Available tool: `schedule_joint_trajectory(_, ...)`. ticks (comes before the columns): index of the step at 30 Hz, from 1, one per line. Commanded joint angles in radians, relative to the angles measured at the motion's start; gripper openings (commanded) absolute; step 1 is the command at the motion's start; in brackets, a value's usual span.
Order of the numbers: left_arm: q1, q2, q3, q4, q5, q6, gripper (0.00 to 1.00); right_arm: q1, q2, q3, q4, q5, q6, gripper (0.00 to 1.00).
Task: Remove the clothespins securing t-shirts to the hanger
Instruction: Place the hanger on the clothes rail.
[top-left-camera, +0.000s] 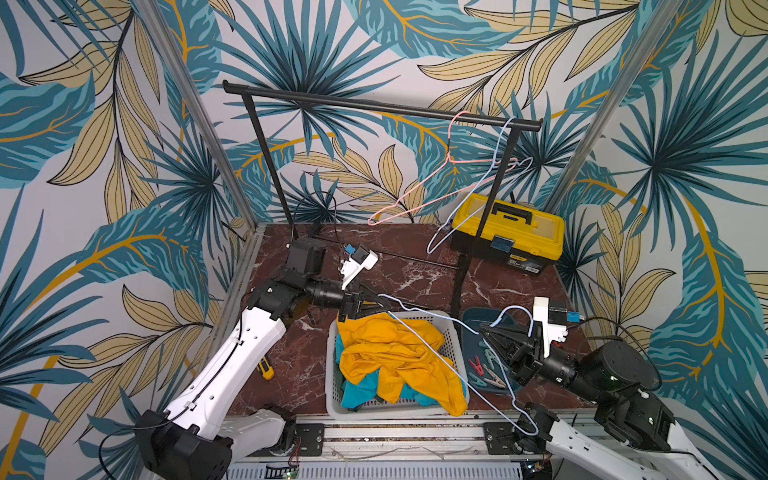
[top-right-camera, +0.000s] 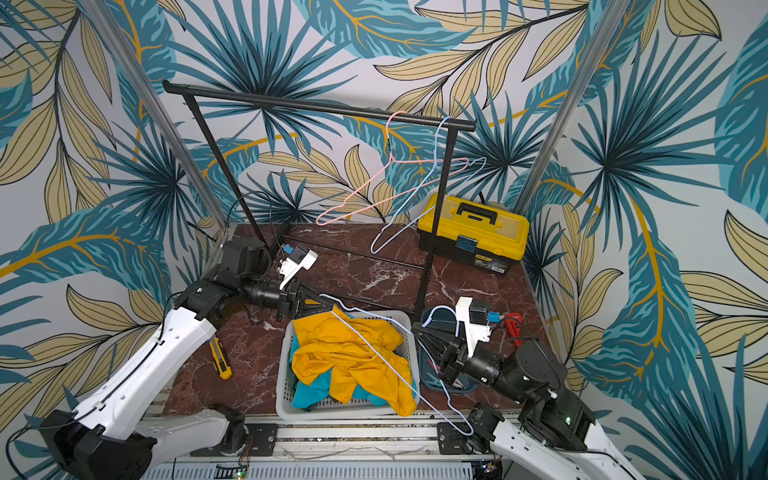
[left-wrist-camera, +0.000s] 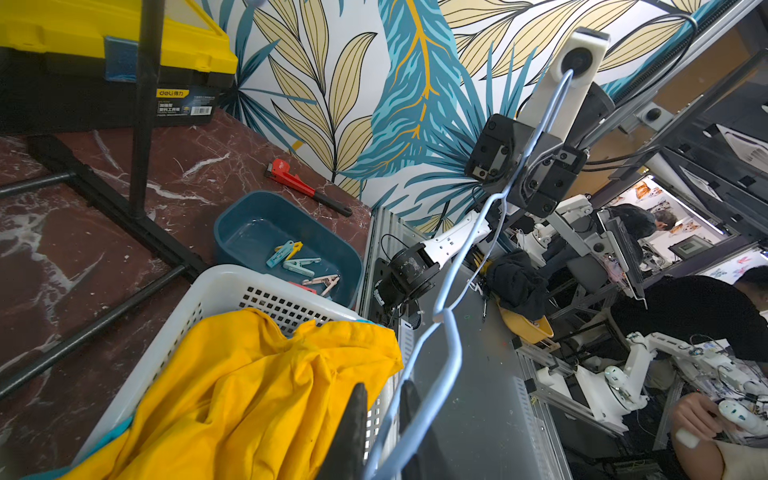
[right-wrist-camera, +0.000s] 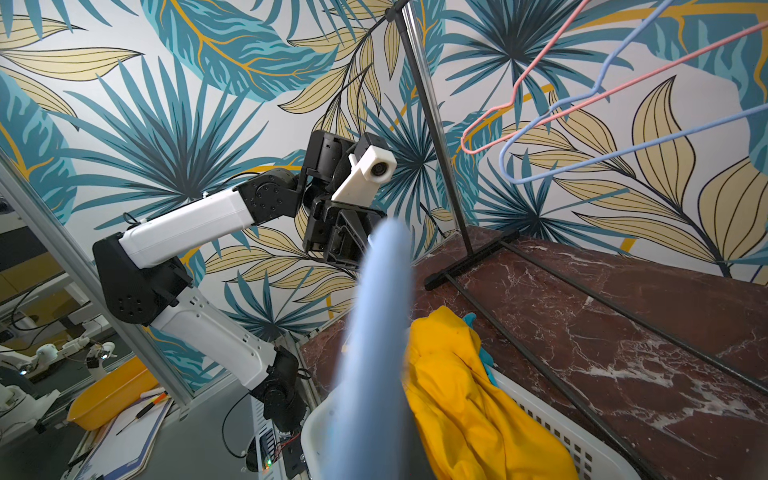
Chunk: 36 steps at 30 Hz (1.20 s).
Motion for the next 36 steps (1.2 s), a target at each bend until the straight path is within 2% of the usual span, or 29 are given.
schedule_joint_trajectory(1, 0.002, 0.006, 0.017, 0.007, 0.042, 0.005, 0.13, 0.000, 0.011, -0.011, 0.022, 0.001, -0.005, 0.00)
schedule_joint_trajectory(6, 0.001, 0.000, 0.013, 0.006, 0.049, 0.008, 0.00, 0.000, 0.017, -0.011, 0.017, 0.006, -0.012, 0.00)
schedule_joint_trajectory(10, 0.002, 0.015, 0.010, 0.007, 0.050, -0.008, 0.00, 0.000, 0.016, -0.008, -0.004, 0.024, -0.019, 0.01)
schedule_joint_trajectory(11, 0.002, 0.021, 0.009, 0.007, 0.045, -0.013, 0.00, 0.000, 0.013, -0.010, -0.005, 0.027, -0.020, 0.07)
schedule_joint_trajectory(15, 0.002, 0.032, 0.009, 0.007, -0.013, -0.027, 0.00, 0.001, -0.001, -0.013, -0.014, 0.060, -0.022, 0.57)
schedule_joint_trajectory(17, 0.002, 0.037, 0.006, 0.007, -0.054, -0.036, 0.00, 0.000, -0.010, -0.013, -0.024, 0.081, -0.023, 0.85)
schedule_joint_trajectory(19, 0.003, 0.035, -0.001, 0.007, -0.089, -0.034, 0.00, 0.000, -0.019, -0.014, -0.036, 0.109, -0.021, 0.97)
schedule_joint_trajectory(20, 0.002, 0.032, -0.003, 0.007, -0.112, -0.036, 0.00, 0.000, -0.024, -0.015, -0.038, 0.116, -0.022, 0.99)
schedule_joint_trajectory(30, 0.003, -0.034, -0.046, 0.007, -0.405, -0.028, 0.00, 0.000, -0.100, -0.052, -0.028, 0.219, -0.042, 1.00)
schedule_joint_trajectory(36, 0.014, -0.051, -0.032, 0.007, -0.510, -0.085, 0.00, 0.000, -0.116, -0.053, -0.038, 0.244, -0.048, 0.99)
